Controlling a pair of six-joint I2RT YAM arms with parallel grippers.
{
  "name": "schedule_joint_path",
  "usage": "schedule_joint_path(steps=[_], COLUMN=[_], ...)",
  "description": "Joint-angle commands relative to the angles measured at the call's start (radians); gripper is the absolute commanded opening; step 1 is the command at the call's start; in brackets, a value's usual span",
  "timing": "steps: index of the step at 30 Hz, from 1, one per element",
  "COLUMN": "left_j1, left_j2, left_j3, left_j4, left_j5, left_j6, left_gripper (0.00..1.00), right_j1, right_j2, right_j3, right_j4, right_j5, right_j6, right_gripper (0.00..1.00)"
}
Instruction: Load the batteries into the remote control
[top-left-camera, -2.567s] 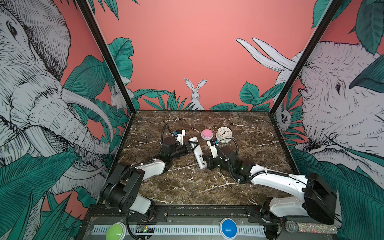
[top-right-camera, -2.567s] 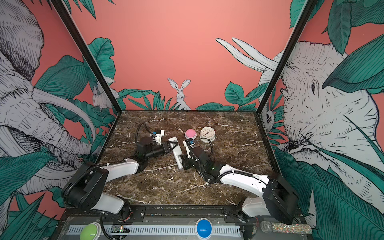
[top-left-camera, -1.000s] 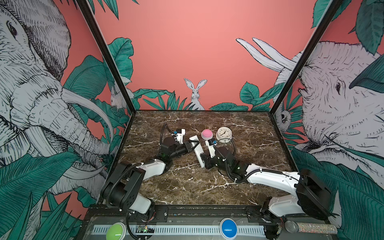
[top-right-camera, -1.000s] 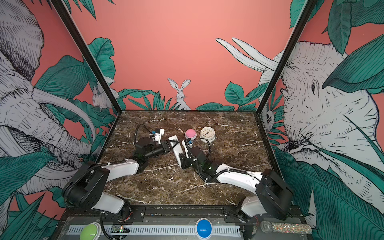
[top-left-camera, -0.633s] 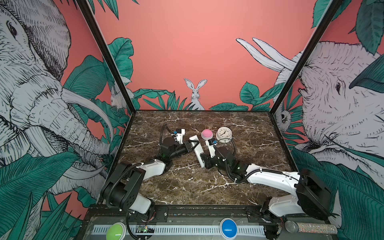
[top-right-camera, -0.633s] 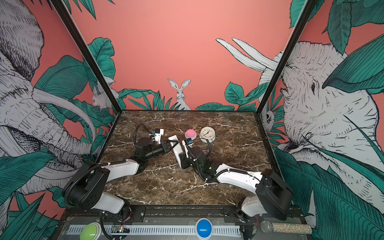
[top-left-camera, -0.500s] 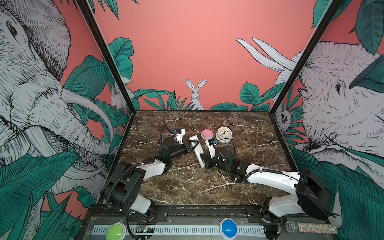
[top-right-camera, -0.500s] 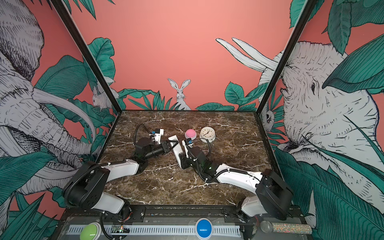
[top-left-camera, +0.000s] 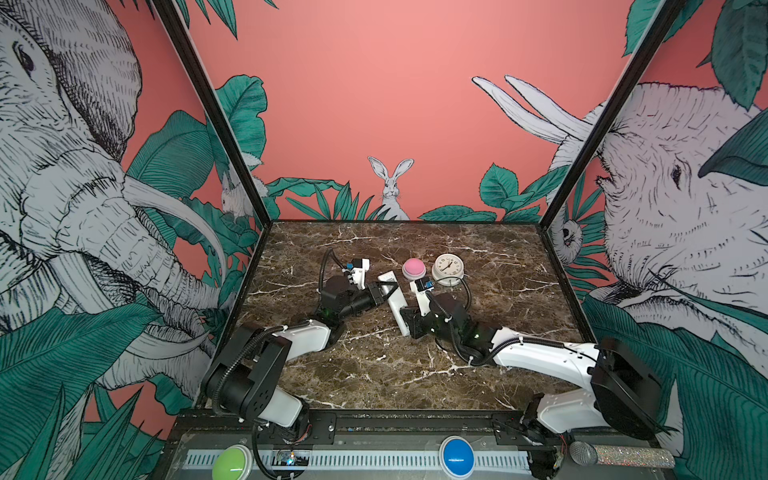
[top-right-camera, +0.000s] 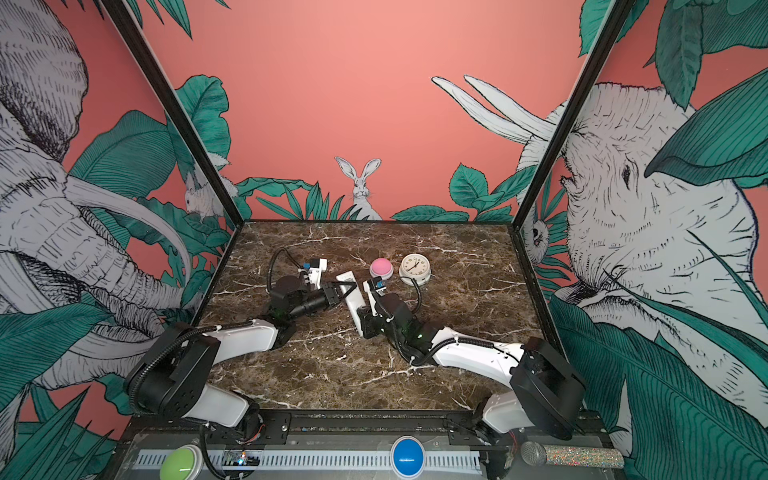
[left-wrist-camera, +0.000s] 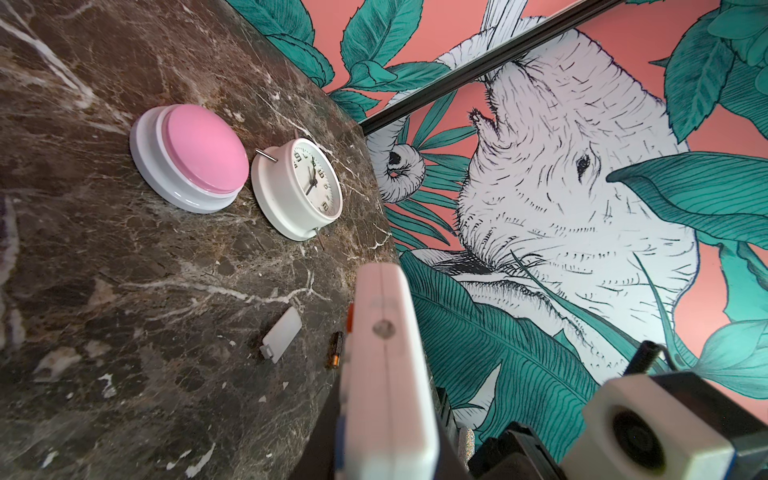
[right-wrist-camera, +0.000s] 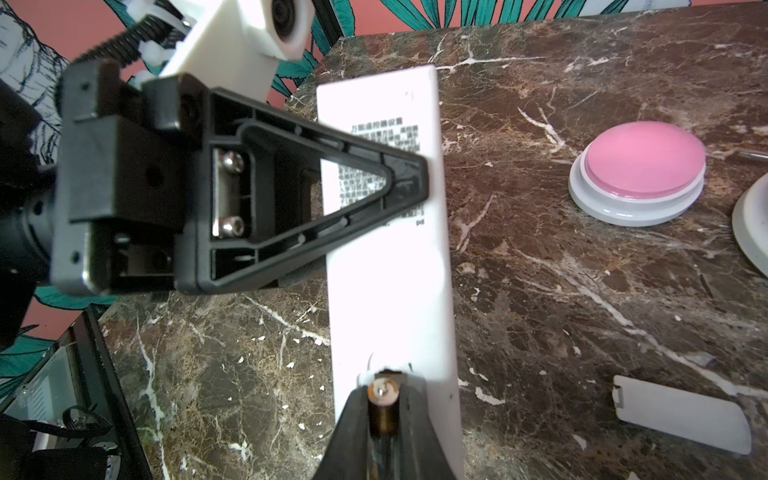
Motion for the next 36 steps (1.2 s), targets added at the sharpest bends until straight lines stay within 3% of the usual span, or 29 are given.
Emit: schedule_joint_path(steps=[1,12,30,36], left_j1=[0.0,0.0,0.0,0.0], left_j2=[-0.022,-0.021,-0.028,-0.031], left_j3=[0.005,0.007,-0.001,-0.004], left_j4=[0.065,0.075,0.075,0.075], left_j5=[0.003,-0.002,0.004,0.005], left_j6=[-0.019,-0.021,-0.015,-0.016], left_gripper=[0.0,0.0,0.0,0.0], right_j1=[0.007,0.007,0.008,0.007], right_j2=[0.013,0.0,-0.064,-0.097], right_j3=[0.003,0.011,0.03,0.049], right_j4=[0.02,0.004,-0.048,-0.145], right_j5=[-0.014,-0.003,-0.012,-0.008], right_j6=[0.007,0.002,-0.06,-0.112], right_gripper=[0.17,0.21,0.43,0.45])
